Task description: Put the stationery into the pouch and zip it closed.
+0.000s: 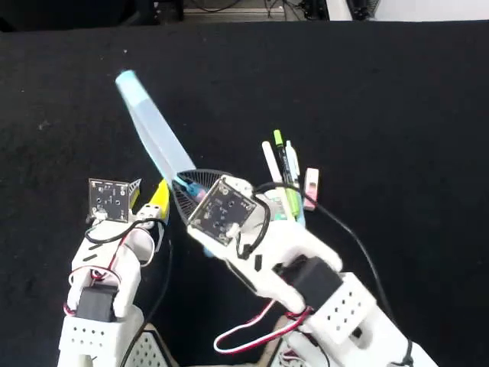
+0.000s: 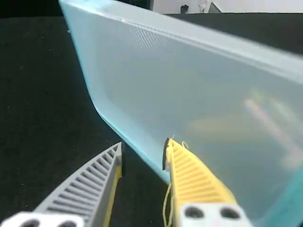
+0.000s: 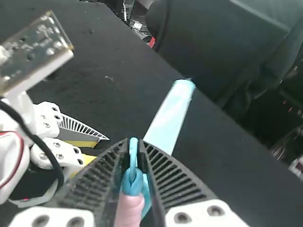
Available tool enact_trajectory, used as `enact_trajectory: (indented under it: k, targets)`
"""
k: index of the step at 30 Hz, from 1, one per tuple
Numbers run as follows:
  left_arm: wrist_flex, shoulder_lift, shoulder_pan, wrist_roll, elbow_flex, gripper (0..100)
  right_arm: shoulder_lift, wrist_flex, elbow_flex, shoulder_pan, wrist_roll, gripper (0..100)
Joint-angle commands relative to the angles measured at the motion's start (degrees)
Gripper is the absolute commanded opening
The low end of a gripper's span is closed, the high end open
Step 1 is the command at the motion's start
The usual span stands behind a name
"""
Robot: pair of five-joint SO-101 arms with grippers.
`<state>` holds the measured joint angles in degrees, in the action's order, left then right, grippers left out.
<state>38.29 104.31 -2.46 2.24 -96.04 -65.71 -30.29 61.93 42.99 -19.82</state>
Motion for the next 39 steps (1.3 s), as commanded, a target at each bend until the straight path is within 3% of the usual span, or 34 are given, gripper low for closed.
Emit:
enact_trajectory:
  k: [1,8,15,20,31,39]
  targets:
    - [0.09,0.09,-0.57,-0.26,-1.27,16,-3.65,2.02,1.36,0.44,3.16,1.1]
    - [0.26,0.09,-0.66,-0.26,-1.27,16,-6.81,2.29,8.66,0.62,3.34,1.1]
    - [0.35,0.09,-1.01,-0.26,-1.27,16,-6.9,1.76,4.97,0.26,3.08,1.1]
    - [0.26,-0.7,-4.88,-0.26,-1.27,16,-6.46,1.23,3.21,0.26,2.99,1.1]
    - [-12.04,-17.05,-5.23,-4.66,-0.75,16,-6.2,-10.64,-4.0,-0.62,2.99,1.1]
    - [-14.15,-21.01,-2.07,-5.01,0.22,16,-6.73,-7.12,6.46,-0.35,2.9,1.1]
